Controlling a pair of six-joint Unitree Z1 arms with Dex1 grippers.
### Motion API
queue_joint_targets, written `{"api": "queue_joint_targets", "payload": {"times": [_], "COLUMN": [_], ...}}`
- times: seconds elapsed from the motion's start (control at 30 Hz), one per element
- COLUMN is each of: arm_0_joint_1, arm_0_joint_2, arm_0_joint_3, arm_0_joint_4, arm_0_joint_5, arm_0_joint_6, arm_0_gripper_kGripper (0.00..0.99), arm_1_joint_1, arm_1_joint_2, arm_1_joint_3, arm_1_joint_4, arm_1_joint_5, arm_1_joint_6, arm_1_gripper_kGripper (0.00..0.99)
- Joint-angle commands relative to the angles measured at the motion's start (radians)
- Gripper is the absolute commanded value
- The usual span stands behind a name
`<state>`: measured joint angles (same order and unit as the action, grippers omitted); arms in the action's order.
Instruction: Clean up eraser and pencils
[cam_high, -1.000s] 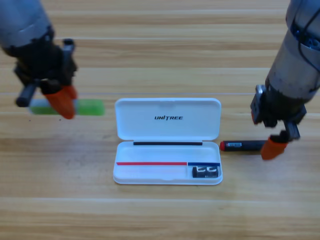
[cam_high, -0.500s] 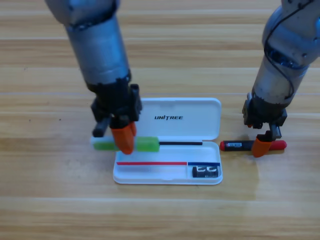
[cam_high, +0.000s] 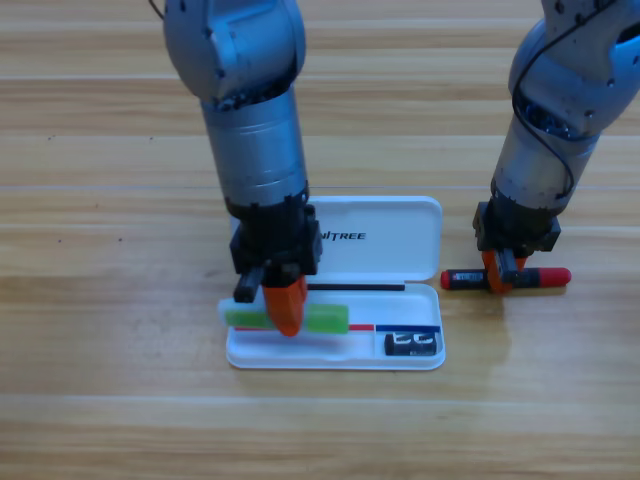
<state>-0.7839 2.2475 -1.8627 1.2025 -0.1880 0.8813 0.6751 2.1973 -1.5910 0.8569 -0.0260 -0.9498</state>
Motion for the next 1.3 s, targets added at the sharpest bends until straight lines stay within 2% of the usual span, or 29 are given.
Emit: {"api": "queue_joint_targets", "payload": {"times": [0.03, 0.5, 0.8, 0.83, 0.87, 0.9, 0.93, 0.97, 1.3], "arm_0_joint_1": [-0.026, -0.032, -0.032, -0.032, -0.032, -0.032, -0.032, -0.032, -0.032], "arm_0_joint_2": [0.08, 0.13, 0.127, 0.124, 0.121, 0.119, 0.118, 0.116, 0.086], "arm_0_joint_3": [-0.015, -0.044, -0.047, -0.046, -0.044, -0.043, -0.043, -0.043, -0.018], "arm_0_joint_4": [-0.017, -0.017, -0.017, -0.017, -0.015, -0.015, -0.015, -0.014, -0.007], "arm_0_joint_5": [-0.019, -0.024, -0.021, -0.021, -0.021, -0.019, -0.021, -0.021, -0.018], "arm_0_joint_6": [-0.013, -0.033, -0.056, -0.059, -0.059, -0.061, -0.062, -0.064, -0.067], "arm_0_gripper_kGripper": [0.0, 0.0, 0.0, 0.156, 0.5, 0.802, 0.959, 0.989, 0.99], "arm_1_joint_1": [-0.028, -0.023, 0.084, 0.095, 0.104, 0.112, 0.118, 0.123, 0.159], "arm_1_joint_2": [0.073, -0.001, -0.192, -0.202, -0.208, -0.212, -0.215, -0.215, -0.202], "arm_1_joint_3": [0.011, 0.019, 0.0, -0.001, -0.001, -0.001, -0.003, -0.004, -0.035], "arm_1_joint_4": [-0.019, 0.002, 0.174, 0.182, 0.185, 0.186, 0.188, 0.188, 0.188], "arm_1_joint_5": [0.02, 0.02, 0.026, 0.026, 0.026, 0.026, 0.026, 0.024, 0.024], "arm_1_joint_6": [-0.007, 0.003, 0.036, 0.042, 0.046, 0.049, 0.052, 0.056, 0.086], "arm_1_gripper_kGripper": [0.0, 0.0, 0.0, 0.0, 0.0, 0.0, 0.0, 0.0, 0.0]}}
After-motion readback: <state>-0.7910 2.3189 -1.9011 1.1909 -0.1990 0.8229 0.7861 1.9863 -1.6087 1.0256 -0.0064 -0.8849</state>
